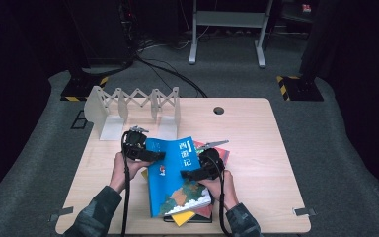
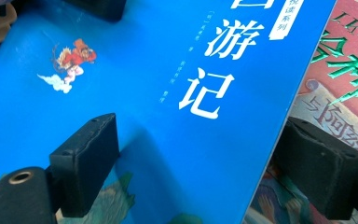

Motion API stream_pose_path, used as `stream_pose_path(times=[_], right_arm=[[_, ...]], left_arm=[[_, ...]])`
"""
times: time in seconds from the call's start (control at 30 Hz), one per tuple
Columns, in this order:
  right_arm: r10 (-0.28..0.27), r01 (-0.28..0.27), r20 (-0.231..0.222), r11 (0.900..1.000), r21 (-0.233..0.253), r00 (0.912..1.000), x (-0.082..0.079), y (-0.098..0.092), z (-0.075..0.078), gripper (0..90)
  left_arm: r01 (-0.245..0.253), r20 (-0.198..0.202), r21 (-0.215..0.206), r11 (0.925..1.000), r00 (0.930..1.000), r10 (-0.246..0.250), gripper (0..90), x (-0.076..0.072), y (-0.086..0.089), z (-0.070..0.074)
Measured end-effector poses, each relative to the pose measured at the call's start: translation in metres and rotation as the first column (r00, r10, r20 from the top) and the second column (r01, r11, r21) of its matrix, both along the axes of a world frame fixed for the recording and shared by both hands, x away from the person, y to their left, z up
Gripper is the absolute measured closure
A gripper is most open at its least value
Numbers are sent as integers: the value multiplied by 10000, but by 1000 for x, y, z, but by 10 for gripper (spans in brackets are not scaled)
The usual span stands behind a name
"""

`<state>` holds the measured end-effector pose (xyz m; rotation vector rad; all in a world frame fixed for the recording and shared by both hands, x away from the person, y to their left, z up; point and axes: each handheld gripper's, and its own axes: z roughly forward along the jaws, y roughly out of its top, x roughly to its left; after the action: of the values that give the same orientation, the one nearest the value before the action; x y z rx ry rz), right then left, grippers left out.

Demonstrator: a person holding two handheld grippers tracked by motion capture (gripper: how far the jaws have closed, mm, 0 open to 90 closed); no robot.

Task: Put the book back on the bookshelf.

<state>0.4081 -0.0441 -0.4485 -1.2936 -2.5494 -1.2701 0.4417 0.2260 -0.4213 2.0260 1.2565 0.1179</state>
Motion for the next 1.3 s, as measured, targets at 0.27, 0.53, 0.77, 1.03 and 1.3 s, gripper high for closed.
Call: stream_pose_path(times=[0.27, 0.53, 0.77, 1.03, 1.3], right_arm=[[-186, 178, 168, 9989, 442, 9997, -3, -1, -5, 144], [-123, 106, 374, 9989, 452, 9992, -3, 3, -4, 148], [-372, 363, 1351, 9993, 93, 9901, -11, -5, 2, 176], [-2214, 2534, 2751, 9635, -864, 9356, -23, -73, 4, 119], [-4137, 4541, 2258, 8742, -1720, 8820, -12, -150, -50, 7]], left_arm=[[551, -807, -1092, 9925, 9947, -641, 149, 3, -5, -15], [650, -224, -1006, 9928, 9975, -676, 317, -2, 0, 1], [906, 218, -1251, 9880, 9958, -886, 416, -6, 6, 7], [779, 303, -1368, 9875, 9968, -744, 417, -8, 15, 6], [759, 320, -1426, 9869, 9969, -721, 408, -7, 15, 4]])
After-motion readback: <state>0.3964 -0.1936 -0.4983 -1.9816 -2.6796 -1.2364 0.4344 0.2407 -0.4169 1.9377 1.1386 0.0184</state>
